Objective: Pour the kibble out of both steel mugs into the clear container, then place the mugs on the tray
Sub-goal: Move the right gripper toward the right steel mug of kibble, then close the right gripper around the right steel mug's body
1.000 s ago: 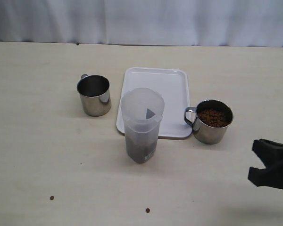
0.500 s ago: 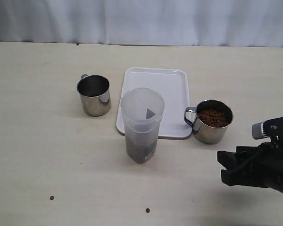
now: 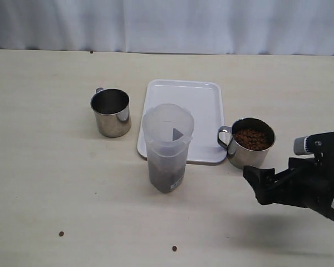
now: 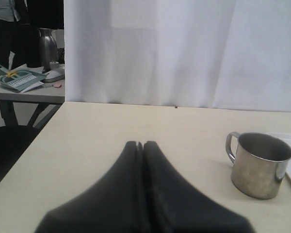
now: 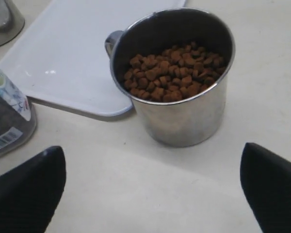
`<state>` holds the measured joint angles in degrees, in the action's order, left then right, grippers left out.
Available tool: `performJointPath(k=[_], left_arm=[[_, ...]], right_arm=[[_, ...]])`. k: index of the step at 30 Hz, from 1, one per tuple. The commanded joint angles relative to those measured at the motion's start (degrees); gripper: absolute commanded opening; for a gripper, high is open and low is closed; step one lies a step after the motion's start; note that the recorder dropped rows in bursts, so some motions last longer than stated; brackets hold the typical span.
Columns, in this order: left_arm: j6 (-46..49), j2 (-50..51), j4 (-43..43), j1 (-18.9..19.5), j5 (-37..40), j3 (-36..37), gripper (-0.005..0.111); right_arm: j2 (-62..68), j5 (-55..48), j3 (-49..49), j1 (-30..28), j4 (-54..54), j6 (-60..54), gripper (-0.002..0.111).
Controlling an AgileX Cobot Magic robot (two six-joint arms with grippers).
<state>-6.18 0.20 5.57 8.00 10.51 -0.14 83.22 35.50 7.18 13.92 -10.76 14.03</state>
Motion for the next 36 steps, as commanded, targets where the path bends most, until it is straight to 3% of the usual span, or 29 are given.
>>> performJointPath(k=[1, 9, 21, 26, 36], left_arm=[[0.0, -0.2, -0.3, -0.2, -0.6, 0.1, 0.000], [0.0, -0.2, -0.3, -0.2, -0.6, 0.1, 0.000], [0.0, -0.2, -0.3, -0.2, -0.6, 0.1, 0.000], [0.0, -0.2, -0.3, -0.2, -0.6, 0.1, 0.000], [0.0, -0.2, -0.3, -0.2, -0.6, 0.1, 0.000]], right_arm=[[5.0, 5.9, 0.2, 0.2, 4.3, -5.1, 0.078], [14.5, 18.4, 0.4, 0.2, 4.3, -5.1, 0.078], [16.7, 18.0, 4.4, 0.2, 3.5, -4.3, 0.078], [22.6, 18.0, 7.2, 0.2, 3.5, -6.7, 0.090], [27.2, 19.7, 10.3, 0.2, 5.9, -7.3, 0.090]])
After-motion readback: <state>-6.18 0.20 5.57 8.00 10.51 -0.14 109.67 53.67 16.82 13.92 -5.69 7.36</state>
